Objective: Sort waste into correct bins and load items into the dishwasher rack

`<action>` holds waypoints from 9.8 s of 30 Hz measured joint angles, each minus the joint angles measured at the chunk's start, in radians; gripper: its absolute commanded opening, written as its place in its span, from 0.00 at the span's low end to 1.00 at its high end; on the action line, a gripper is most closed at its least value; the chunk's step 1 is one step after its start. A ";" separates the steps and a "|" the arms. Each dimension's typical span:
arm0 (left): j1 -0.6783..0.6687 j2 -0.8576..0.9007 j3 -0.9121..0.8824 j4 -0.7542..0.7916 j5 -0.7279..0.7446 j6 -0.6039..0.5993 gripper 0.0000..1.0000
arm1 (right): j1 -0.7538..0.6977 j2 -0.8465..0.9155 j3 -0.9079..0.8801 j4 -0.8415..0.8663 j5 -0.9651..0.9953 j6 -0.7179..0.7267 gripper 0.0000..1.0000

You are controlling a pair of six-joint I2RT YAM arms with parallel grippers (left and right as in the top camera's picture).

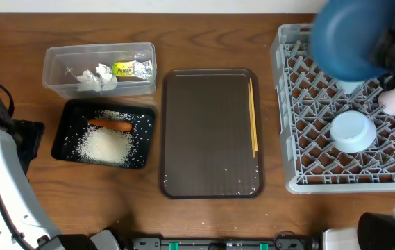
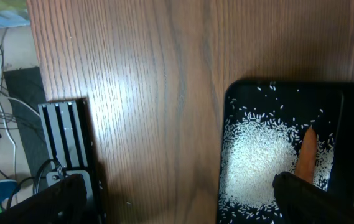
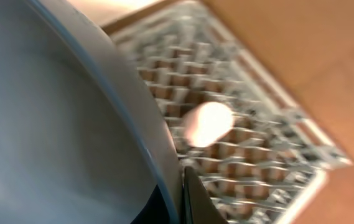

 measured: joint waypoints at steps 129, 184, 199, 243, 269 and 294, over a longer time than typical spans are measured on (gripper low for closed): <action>0.000 0.000 0.000 0.000 0.000 0.000 0.98 | 0.169 0.431 0.645 -0.180 -0.693 -0.197 0.98; 0.000 0.000 0.000 0.000 0.000 0.000 0.98 | 0.588 0.450 -0.412 0.274 -0.436 0.137 0.65; 0.000 0.000 0.000 0.000 0.000 0.000 0.98 | 0.588 0.451 -0.425 0.285 -0.428 0.130 0.66; 0.000 0.000 0.000 0.000 0.000 0.000 0.98 | 0.649 0.492 -0.407 0.309 -0.443 0.165 0.01; 0.000 0.000 0.000 0.000 0.000 0.000 0.98 | 0.172 0.363 0.088 -0.071 -0.608 -0.359 0.01; 0.000 0.000 0.000 0.000 0.000 0.000 0.98 | 0.229 0.353 -0.052 -0.080 -0.689 -0.206 0.39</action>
